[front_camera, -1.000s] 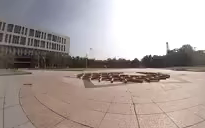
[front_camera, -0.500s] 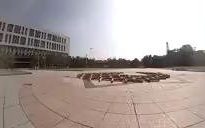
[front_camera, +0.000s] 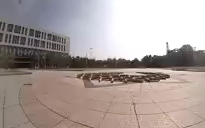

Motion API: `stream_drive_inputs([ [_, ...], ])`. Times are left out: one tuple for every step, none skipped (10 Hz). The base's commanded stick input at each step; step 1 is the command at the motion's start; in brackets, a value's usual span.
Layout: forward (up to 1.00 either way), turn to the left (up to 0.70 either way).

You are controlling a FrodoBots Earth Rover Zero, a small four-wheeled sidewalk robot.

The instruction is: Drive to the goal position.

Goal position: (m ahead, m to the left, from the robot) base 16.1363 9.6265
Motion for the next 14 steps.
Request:
stream_drive_inputs([
  [0.04,0.0],
  [0.05,0.0],
  [0.05,0.0],
  [0.05,0.0],
  [0.05,0.0],
  [0.05,0.0],
  [0.04,0.0],
  [0.04,0.0],
  [0.05,0.0],
  [0.05,0.0],
  [0.05,0.0],
  [0.04,0.0],
  [0.05,0.0],
  [0.05,0.0],
])
